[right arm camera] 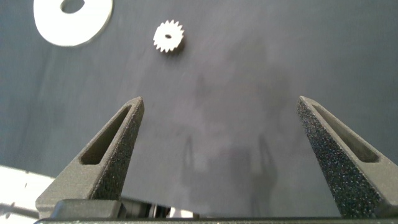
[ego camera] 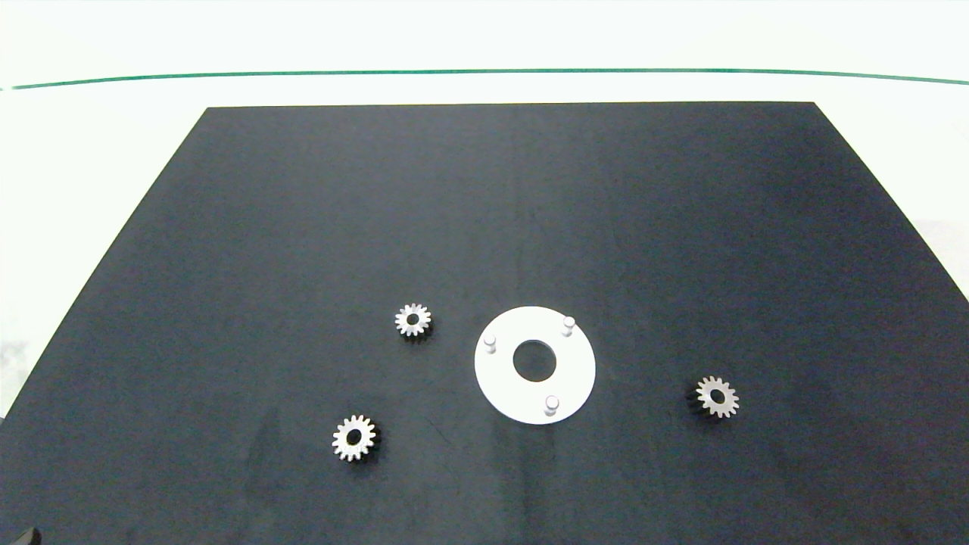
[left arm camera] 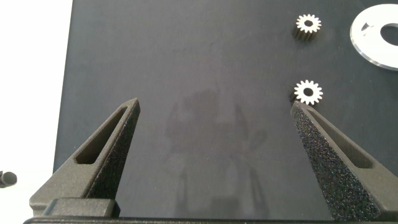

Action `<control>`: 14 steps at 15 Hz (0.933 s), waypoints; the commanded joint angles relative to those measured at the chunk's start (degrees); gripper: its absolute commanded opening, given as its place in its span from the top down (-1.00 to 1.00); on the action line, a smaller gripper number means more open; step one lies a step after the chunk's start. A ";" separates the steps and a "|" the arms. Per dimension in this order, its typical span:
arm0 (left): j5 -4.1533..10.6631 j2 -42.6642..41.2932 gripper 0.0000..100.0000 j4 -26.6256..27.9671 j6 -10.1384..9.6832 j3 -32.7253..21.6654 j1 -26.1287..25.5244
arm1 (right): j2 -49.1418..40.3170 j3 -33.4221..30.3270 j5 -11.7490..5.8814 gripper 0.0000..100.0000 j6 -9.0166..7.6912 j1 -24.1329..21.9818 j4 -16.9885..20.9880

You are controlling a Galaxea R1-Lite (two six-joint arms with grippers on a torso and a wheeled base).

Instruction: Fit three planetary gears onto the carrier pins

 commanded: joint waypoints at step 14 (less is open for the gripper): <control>0.04 -0.03 -1.00 0.35 0.66 -0.79 -0.86 | 43.69 -9.04 1.06 -1.00 -7.95 6.38 -13.73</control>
